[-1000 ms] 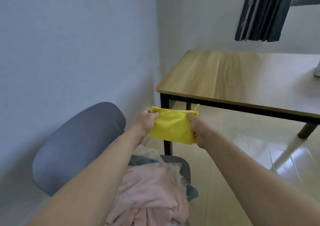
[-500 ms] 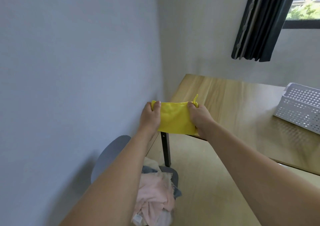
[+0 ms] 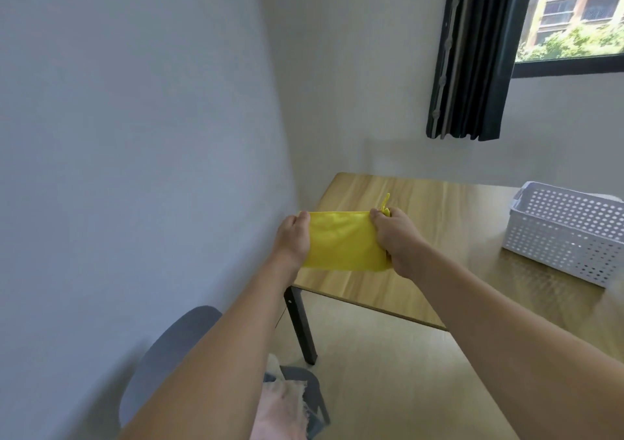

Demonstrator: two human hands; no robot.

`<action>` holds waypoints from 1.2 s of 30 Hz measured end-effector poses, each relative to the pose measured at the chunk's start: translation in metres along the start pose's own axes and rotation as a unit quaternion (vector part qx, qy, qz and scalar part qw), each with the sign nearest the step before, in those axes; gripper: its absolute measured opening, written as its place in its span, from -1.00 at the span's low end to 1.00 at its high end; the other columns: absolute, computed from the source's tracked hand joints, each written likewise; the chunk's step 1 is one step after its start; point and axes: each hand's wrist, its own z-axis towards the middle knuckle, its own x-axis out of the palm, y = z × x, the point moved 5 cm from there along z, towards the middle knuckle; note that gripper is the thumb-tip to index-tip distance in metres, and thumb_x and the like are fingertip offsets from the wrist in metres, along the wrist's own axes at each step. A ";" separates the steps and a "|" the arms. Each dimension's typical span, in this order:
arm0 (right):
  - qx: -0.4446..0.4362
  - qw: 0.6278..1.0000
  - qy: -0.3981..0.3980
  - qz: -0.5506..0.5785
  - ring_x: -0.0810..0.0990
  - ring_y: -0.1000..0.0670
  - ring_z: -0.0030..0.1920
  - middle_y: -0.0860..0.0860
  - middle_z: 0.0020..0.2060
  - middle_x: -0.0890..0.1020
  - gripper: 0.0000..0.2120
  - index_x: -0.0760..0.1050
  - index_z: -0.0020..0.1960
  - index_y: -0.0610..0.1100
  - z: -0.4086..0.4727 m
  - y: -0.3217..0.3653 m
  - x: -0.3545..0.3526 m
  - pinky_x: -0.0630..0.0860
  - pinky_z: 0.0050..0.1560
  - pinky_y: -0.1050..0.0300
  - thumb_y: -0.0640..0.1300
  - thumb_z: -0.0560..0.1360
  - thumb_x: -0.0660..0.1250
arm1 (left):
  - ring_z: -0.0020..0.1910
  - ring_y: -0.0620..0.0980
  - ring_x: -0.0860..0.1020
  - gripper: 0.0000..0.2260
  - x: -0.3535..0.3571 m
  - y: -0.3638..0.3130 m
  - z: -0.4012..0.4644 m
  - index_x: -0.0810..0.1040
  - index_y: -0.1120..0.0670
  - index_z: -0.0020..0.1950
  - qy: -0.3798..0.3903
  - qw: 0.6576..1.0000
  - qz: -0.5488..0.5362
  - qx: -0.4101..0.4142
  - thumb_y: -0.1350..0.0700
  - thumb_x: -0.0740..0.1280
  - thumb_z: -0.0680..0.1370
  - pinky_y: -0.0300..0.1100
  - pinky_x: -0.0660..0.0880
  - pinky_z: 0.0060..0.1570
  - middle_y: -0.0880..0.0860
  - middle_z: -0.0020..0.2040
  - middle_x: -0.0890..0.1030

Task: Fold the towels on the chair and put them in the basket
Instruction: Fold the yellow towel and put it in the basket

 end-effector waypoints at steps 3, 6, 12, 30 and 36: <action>-0.005 1.000 0.005 -0.008 0.46 -0.03 -0.07 0.01 -0.12 0.46 -0.84 0.35 0.12 -0.04 0.023 0.014 -0.052 0.45 -0.01 0.00 0.01 0.63 0.11 | -0.06 0.04 0.43 -0.69 0.045 -0.026 0.003 0.46 0.17 0.06 -0.007 1.000 0.019 0.016 -0.05 0.07 0.65 -0.09 0.36 -0.06 0.07 -0.04 0.46; 0.005 1.000 0.013 -0.015 0.50 -0.08 0.00 -0.05 0.05 0.51 -0.76 0.38 0.23 -0.07 0.046 0.025 -0.097 0.49 0.03 -0.03 0.01 0.62 0.14 | -0.11 0.01 0.40 -0.72 0.093 -0.048 0.001 0.43 0.15 0.02 -0.030 0.999 0.021 0.022 -0.02 0.06 0.66 -0.13 0.32 -0.09 0.02 -0.12 0.42; 0.035 0.999 0.039 0.002 0.54 -0.05 -0.15 -0.06 -0.08 0.54 -0.78 0.43 0.18 -0.13 0.085 0.035 -0.158 0.54 -0.18 0.05 -0.05 0.61 0.18 | -0.10 0.01 0.39 -0.74 0.168 -0.068 0.012 0.42 0.14 0.07 -0.074 0.997 0.022 0.011 0.00 0.05 0.66 -0.14 0.29 -0.11 0.00 -0.10 0.43; 0.060 0.977 0.103 -0.178 0.52 -0.18 0.14 -0.16 0.12 0.51 -0.78 0.44 0.15 -0.18 0.236 0.027 -0.415 0.49 0.20 -0.18 -0.23 0.56 0.12 | -0.19 0.02 0.37 -0.75 0.442 -0.141 0.030 0.38 0.07 -0.19 -0.034 0.999 0.037 -0.012 0.00 0.13 0.64 -0.13 0.30 -0.20 0.00 -0.24 0.41; -0.034 0.970 0.069 -0.232 0.47 -0.13 -0.03 -0.12 -0.03 0.51 -0.81 0.41 0.04 -0.11 0.281 0.032 -0.482 0.45 -0.01 -0.02 -0.29 0.52 0.08 | -0.07 0.04 0.53 -0.79 0.519 -0.152 0.032 0.46 -0.02 0.15 0.053 0.998 0.020 -0.003 0.00 0.26 0.53 -0.09 0.48 -0.11 0.02 0.01 0.54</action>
